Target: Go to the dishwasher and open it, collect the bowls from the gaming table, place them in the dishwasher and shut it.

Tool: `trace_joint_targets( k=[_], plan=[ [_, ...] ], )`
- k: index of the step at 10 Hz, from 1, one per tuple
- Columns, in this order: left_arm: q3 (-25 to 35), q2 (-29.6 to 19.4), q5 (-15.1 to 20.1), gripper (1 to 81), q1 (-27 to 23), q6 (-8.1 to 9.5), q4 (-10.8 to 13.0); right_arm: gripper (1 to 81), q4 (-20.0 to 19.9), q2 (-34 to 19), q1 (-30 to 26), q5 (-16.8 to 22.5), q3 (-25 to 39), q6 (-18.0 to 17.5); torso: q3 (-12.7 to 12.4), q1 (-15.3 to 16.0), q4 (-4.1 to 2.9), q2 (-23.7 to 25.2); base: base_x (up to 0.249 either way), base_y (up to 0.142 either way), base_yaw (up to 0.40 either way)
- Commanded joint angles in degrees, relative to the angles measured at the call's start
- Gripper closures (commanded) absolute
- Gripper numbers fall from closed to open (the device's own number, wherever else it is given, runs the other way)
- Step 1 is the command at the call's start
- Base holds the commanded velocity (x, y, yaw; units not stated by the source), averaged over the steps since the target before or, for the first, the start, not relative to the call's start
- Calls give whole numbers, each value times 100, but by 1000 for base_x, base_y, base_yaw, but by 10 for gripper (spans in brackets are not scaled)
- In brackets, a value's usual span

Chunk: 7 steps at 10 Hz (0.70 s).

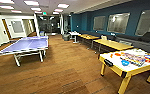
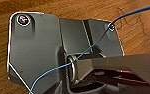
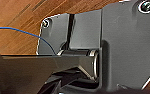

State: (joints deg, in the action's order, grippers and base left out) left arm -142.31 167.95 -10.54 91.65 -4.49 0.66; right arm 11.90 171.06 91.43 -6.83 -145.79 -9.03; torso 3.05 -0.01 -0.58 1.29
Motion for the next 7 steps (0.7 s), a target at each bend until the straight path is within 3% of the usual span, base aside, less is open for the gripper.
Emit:
trace_joint_targets(
  k=[1, 7],
  plan=[
    [54, -15, 272, 10, -195, -8, 57, 10, 85, 27, -252, 261, 34, 7, 0, 1, 0, 0, 0, 0, -400],
    [54, 2, 272, 10, -204, -8, 40, 10, 85, 27, -278, 270, -45, 7, 0, 1, 0, 0, 0, 0, -400]
  ],
)
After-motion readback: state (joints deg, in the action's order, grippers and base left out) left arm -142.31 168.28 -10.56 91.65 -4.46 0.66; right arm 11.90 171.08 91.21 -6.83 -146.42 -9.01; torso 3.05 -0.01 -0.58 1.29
